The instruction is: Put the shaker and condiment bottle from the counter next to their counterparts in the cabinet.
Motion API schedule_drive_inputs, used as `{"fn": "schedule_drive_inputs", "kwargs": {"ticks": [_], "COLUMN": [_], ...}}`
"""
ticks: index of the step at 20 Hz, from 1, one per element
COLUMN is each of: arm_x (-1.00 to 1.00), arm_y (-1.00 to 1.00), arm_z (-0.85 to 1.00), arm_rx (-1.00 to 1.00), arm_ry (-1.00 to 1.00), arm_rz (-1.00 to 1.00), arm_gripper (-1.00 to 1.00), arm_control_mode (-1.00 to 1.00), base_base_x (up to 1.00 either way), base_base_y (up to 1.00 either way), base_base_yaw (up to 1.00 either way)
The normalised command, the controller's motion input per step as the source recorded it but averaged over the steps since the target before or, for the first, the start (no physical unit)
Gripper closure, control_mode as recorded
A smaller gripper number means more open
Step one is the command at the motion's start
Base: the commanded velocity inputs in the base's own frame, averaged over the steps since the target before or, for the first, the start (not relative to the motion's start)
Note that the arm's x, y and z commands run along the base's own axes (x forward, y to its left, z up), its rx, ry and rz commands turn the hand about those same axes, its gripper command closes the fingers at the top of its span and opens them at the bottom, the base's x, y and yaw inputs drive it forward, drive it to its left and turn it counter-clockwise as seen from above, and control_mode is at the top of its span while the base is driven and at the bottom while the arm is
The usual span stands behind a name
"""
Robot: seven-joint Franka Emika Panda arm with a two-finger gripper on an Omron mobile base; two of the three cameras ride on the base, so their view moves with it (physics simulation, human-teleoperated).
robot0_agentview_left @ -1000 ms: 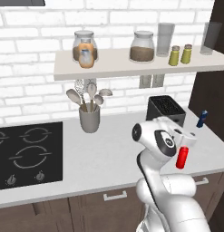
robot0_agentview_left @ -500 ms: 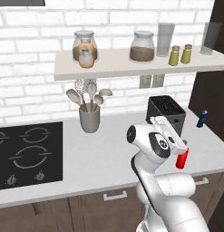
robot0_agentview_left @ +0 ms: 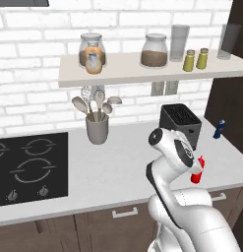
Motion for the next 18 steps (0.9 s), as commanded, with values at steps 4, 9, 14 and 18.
{"fn": "schedule_drive_inputs", "kwargs": {"ticks": [4, 9, 14, 18], "arm_x": [0.00, 0.00, 0.00, 0.00], "arm_y": [-0.03, -0.05, -0.18, -0.27], "arm_z": [-0.06, -0.21, -0.53, -0.66], "arm_rx": [0.03, -0.04, -0.03, -0.02], "arm_ry": [0.00, 0.00, -0.03, -0.04], "arm_rz": [0.00, 0.00, 0.00, 0.00], "arm_gripper": [-1.00, -1.00, -1.00, -1.00], "arm_control_mode": [-1.00, -1.00, -1.00, -1.00], "base_base_x": [0.00, 0.00, 0.00, 0.00], "base_base_y": [0.00, 0.00, 0.00, 0.00], "base_base_yaw": [0.00, 0.00, 0.00, 0.00]}}
